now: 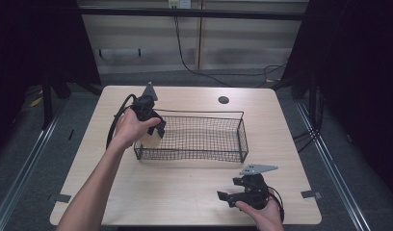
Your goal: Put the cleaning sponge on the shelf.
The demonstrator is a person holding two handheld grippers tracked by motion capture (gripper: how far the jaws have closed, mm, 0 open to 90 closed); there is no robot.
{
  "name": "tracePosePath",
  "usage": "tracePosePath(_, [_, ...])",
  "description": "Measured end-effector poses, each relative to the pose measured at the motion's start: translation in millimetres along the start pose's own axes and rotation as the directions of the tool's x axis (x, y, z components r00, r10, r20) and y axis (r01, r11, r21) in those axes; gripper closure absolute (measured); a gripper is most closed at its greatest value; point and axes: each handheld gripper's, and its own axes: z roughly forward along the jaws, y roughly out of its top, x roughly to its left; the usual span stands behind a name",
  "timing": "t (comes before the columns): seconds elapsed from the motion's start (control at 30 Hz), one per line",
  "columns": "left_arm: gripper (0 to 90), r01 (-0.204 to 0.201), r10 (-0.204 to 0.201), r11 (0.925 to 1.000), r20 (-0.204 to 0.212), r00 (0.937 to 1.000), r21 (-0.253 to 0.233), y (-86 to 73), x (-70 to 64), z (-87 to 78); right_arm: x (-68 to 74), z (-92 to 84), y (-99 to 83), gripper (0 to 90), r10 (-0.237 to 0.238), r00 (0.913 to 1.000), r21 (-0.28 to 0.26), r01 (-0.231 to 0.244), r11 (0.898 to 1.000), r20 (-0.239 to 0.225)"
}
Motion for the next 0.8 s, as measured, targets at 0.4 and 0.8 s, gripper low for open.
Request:
tracePosePath(0.4, [26.7, 0.029, -0.028, 0.9996, -0.033, 0.999, 0.008, 5.0, -0.4, 16.9, 0.6, -0.1, -0.1, 17.8, 0.004, 1.0, 0.004, -0.004, 1.0, -0.001])
tracePosePath(0.8, [26.7, 0.086, -0.083, 0.9952, -0.053, 0.9951, 0.047, 8.2, 9.1, 36.2, 0.8, 0.2, -0.3, 17.7, 0.002, 1.0, 0.006, -0.002, 1.0, -0.009])
